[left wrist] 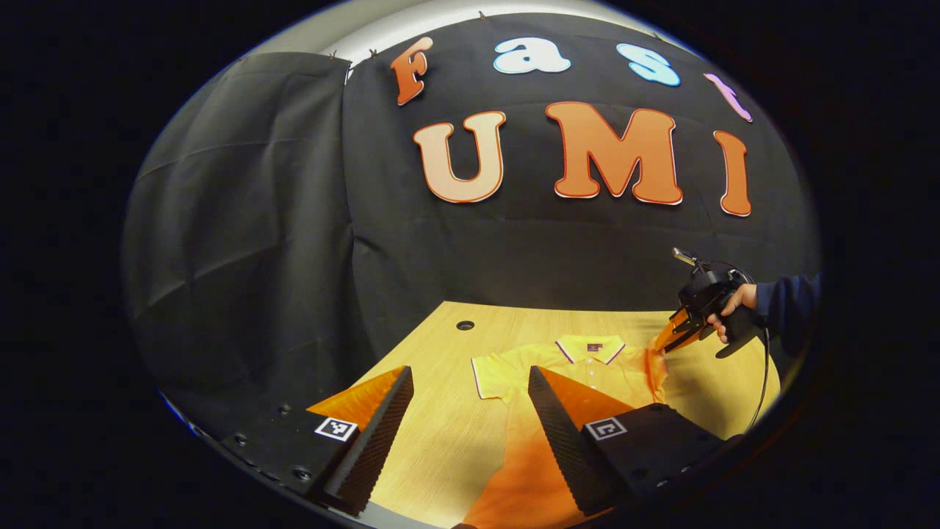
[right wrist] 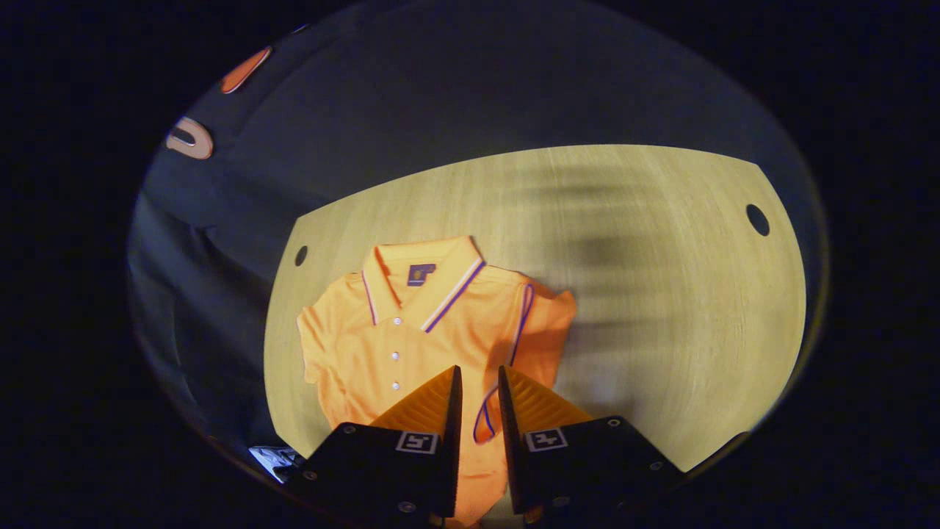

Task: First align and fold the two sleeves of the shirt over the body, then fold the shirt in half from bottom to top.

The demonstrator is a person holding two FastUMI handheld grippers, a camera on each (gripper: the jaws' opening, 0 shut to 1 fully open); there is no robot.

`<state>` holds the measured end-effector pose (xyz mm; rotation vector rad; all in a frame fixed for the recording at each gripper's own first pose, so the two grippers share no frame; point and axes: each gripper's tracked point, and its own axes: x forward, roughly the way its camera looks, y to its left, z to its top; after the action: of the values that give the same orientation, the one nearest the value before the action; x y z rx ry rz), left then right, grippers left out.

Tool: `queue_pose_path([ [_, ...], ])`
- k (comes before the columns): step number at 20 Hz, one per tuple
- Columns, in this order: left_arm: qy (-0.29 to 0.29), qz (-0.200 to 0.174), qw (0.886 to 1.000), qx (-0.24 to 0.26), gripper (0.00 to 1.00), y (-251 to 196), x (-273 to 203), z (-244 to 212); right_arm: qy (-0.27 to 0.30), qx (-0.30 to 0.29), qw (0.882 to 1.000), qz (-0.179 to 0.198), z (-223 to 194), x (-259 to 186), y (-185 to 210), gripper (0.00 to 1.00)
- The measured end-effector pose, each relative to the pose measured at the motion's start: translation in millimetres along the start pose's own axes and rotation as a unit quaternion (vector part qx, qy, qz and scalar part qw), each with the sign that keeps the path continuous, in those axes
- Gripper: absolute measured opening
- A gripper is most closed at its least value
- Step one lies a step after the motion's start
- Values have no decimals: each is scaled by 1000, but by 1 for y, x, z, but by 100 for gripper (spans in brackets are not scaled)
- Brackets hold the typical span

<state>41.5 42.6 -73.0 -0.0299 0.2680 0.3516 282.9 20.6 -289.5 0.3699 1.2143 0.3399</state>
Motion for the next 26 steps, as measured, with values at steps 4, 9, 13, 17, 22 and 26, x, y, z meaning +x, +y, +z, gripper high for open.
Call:
queue_pose_path([
  [4, 21, -8, 1000, -9, 97, 5, 37, 1, -29, -24, 999, -19, 4, -16, -6, 60],
  [9, 46, -48, 998, -10, 97, 6, 87, 2, -139, -3, 989, -43, 28, -68, -7, 88],
  [13, 94, -98, 990, -33, 96, 2, 129, -10, -221, 23, 970, -95, 28, -119, -19, 98],
  [17, 194, -134, 970, -59, 98, -2, 171, -35, -274, 37, 952, -133, 4, -166, -17, 97],
  [22, 323, -145, 933, -64, 98, -7, 224, -80, -318, 44, 931, -175, -32, -209, -8, 98],
  [26, 387, -152, 908, -57, 98, -13, 265, -108, -340, 64, 913, -215, -68, -232, -6, 98],
])
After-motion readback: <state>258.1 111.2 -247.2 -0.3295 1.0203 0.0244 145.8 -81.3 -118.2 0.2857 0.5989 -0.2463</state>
